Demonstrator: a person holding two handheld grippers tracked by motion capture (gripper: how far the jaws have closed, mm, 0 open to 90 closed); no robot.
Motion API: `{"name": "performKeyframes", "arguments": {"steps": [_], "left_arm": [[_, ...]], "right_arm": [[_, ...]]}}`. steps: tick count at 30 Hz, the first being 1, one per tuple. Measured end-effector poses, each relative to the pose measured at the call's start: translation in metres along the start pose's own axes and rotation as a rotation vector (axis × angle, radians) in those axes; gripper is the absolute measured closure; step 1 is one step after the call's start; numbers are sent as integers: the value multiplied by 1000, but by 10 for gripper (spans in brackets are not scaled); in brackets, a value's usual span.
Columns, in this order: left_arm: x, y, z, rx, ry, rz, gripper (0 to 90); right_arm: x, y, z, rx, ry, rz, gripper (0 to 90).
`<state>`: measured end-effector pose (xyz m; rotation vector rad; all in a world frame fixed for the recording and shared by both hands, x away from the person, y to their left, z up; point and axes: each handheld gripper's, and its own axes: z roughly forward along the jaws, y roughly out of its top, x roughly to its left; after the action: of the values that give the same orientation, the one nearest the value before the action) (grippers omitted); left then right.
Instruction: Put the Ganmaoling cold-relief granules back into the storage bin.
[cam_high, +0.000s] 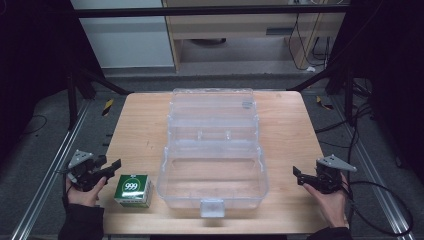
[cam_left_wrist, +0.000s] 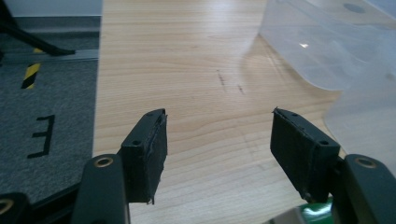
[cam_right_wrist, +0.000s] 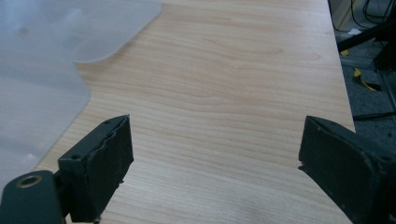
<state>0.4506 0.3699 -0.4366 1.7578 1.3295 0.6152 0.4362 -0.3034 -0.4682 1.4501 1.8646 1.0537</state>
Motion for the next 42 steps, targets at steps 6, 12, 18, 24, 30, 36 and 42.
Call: {"name": "performKeyframes", "arguments": {"steps": [6, 12, 18, 24, 30, 36, 42], "left_arm": [[-10, 11, -2, 6, -62, 68, 351], [-11, 25, -8, 26, -131, 119, 344], [-9, 38, -16, 41, -163, 187, 335], [-8, 49, -20, 55, -224, 241, 321], [-15, 56, -21, 128, -229, 354, 296], [-23, 63, -22, 177, -271, 443, 274], [-28, 70, -26, 213, -339, 523, 253]], "right_arm": [[6, 0, -3, 11, 15, -6, 81], [7, -1, -6, 0, 24, -19, 73], [6, -2, -5, -1, 14, -32, 74], [6, -2, -6, -8, 7, -31, 68], [7, -3, -5, -6, -1, -40, 67], [7, -4, -3, 6, 0, -45, 62], [7, -4, -3, 11, -4, -56, 57]]}}
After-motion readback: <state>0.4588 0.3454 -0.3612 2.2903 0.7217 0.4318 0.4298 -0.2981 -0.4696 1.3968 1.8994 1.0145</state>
